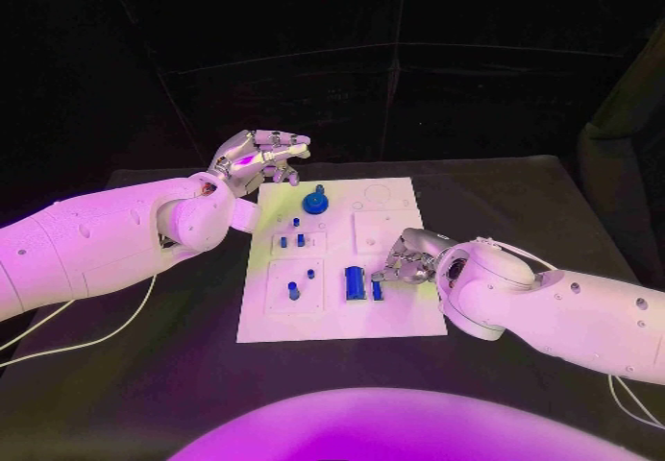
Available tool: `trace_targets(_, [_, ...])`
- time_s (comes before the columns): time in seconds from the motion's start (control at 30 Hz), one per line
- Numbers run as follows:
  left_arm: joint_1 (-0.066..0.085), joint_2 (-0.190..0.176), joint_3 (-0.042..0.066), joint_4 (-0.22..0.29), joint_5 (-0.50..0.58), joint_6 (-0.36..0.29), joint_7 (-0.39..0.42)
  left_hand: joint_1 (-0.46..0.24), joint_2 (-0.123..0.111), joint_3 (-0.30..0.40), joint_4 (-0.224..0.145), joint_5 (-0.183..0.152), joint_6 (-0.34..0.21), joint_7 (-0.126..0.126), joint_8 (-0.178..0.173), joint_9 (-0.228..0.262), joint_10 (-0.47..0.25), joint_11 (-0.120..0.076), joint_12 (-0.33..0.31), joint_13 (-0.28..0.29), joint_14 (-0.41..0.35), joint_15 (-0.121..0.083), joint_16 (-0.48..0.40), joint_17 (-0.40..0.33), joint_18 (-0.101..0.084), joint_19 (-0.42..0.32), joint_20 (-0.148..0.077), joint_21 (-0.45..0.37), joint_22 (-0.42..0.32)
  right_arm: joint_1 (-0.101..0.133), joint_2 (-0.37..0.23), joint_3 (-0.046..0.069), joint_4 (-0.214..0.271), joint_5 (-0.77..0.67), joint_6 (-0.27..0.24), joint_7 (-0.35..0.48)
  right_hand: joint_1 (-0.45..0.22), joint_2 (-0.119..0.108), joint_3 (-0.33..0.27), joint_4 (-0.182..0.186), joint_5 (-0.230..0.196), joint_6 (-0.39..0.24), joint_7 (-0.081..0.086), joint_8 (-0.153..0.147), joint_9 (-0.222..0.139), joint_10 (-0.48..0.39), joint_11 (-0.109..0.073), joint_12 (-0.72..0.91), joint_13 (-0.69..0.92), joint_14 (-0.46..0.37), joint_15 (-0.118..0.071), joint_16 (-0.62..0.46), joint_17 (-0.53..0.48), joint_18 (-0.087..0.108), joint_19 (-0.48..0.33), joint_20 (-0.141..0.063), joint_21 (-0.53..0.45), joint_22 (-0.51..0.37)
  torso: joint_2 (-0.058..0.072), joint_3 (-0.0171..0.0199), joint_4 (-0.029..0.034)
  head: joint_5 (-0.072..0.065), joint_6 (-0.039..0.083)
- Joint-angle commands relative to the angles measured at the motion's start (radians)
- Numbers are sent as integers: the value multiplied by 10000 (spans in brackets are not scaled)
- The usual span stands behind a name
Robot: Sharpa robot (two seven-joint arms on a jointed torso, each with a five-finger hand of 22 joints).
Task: Assemble the parts on the task board
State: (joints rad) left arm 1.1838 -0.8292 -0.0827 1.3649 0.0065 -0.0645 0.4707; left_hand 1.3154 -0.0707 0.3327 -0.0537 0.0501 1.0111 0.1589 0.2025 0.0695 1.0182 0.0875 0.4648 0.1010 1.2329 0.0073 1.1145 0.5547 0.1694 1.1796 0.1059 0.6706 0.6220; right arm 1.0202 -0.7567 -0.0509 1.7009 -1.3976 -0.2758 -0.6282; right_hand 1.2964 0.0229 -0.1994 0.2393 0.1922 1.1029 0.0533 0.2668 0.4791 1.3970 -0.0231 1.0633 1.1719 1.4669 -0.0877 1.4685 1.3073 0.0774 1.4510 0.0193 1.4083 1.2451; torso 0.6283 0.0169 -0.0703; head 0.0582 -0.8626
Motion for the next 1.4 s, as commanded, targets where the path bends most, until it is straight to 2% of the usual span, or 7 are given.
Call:
trace_targets(0.03, [15, 15, 5, 3, 23, 129, 26, -12, 55, -64, -17, 4, -72, -3, 57, -10, -63, 17, 30, 6, -77, 21, -62, -15, 130, -14, 50, -41, -14, 12, 69, 2, -115, -31, 264, -2, 214, 26, 12, -131, -12, 2, -11, -76, 27, -41, 9, -46, 13, 694, 19, -29, 909, -122, -32, 59, -28, 18, -5, -8, 3, 11, -28])
trace_targets(0.53, [15, 8, 5, -8, 23, 128, 12, -12, 55, -64, -17, 4, -72, -3, 57, -10, -63, 17, 30, 6, -77, 21, -62, -15, 130, -14, 50, -41, -14, 10, 134, 1, -246, -349, 317, -11, 984, 236, 233, -709, -506, 47, -55, -144, 113, -25, -36, -53, 74, 700, -19, -22, 937, -130, -19, 25, -13, 61, -9, 3, -14, -8, -28])
trace_targets(0.67, [15, 0, 4, -2, 23, 123, 11, -12, 55, -64, -17, 4, -72, -3, 57, -10, -63, 17, 30, 6, -77, 21, -62, -15, 130, -14, 50, -41, -14, 9, 111, 1, -158, -372, 60, 195, 741, 157, 81, -607, -20, 37, -24, -197, 125, -44, -10, -124, 45, 693, 1, -46, 906, -127, -31, 35, -31, 36, -19, -10, -1, -35, -10])
trace_targets(0.93, [15, -33, 4, 9, 23, 120, 24, -17, 53, -92, -11, 1, -88, 1, 58, -11, -79, 21, 42, 4, -95, 27, -69, -43, 128, -17, 54, -53, -21, 19, -311, 3, -81, 1485, -525, 2510, 81, -175, -482, -196, 83, -273, 144, -455, 101, -333, 136, -745, -362, 616, 111, -274, 582, -50, -218, 128, -269, -362, -49, -22, -25, 7, 55])
trace_targets(1.1, [14, -2, 3, -51, 23, 145, 59, -48, 38, -148, 10, 1, -103, 5, 65, -12, -138, 37, 37, -11, -252, 42, -234, -369, 125, -46, 65, -94, -43, 226, -567, 6, -270, 3653, -837, 4978, 542, -73, -509, -389, -363, -917, 398, -890, -30, -1534, 358, -3216, -2142, 195, 284, -1427, -917, 294, -1048, 267, -1428, -2196, -98, -30, -60, -40, 188])
trace_targets(1.2, [13, 81, 2, -166, 24, 150, 97, -56, 51, -260, 51, 10, -180, 70, 71, -19, -377, 131, -110, -126, -1005, 142, -990, -1039, 110, -500, 148, -532, -277, 454, -602, 7, -626, 5401, -807, 6599, 1133, 226, -448, -617, -381, -1275, 709, -1217, -233, -2884, 631, -5456, -3788, -1381, 526, -5161, -4950, 1023, -3346, 497, -4863, -6802, -188, -58, -100, -74, 293])
trace_targets(1.4, [7, 371, 0, -582, 61, 69, 257, -59, 137, -273, 180, 32, -356, 94, -51, -39, -371, 305, -657, -398, -2605, 519, -3882, -2400, 31, -2158, 496, -2312, -1354, 831, -338, 10, -1918, 8630, -87, 8863, 2221, 561, -488, -1179, -681, -1808, 1282, -1912, -959, -3988, 1440, -8317, -6776, -3762, 1449, -10210, -8205, 970, -4855, 1366, -8453, -9009, -399, -123, -178, -130, 656])
